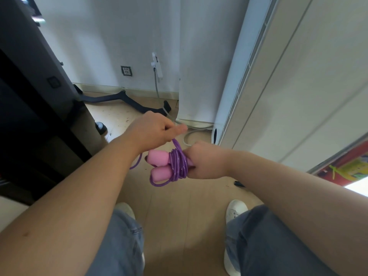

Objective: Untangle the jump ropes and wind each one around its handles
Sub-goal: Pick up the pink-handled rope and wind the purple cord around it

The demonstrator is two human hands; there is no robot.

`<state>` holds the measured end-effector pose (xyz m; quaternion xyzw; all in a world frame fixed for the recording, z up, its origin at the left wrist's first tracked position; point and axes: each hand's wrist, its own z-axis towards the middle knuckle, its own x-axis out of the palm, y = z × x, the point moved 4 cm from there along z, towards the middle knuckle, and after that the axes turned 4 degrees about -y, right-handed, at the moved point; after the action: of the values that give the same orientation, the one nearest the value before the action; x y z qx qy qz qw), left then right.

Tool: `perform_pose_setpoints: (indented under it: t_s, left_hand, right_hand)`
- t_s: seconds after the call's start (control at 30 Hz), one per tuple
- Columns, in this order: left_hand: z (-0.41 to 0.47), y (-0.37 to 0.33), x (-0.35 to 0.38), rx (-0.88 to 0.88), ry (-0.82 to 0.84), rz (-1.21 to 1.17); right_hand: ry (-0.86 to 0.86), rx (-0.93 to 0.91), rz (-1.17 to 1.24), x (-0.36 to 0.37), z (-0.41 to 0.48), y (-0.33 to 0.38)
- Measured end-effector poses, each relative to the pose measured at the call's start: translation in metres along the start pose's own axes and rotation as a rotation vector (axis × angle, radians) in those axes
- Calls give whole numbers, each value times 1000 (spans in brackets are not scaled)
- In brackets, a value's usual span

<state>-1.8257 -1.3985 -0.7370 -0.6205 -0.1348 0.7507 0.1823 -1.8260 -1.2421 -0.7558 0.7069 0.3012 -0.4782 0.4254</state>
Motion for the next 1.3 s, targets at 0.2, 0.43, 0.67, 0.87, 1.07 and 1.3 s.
perform_pose_setpoints:
  t_s: [0.2,0.43,0.67,0.87,1.07,1.3]
  left_hand:
    - [-6,10,29,-279,404,-770]
    - [-11,2,36,-332,253,-393]
    - [-6,-35,43,-162,411,-70]
    - [-7,-41,45,-176,460,101]
    - [-11,-52,45,-134,397,180]
    - [-18,-40,29,-90,337,83]
  right_hand:
    - [-219,88,331,-21,-3,11]
    - [-435,384,261,-32,5,-22]
    - [-473,609,5,-16,16,-50]
    - [-455,607,-153,-10,15,-50]
    - [-417,694,-161,-13,9,-69]
    - [-337,663,-202,-9,10,-74]
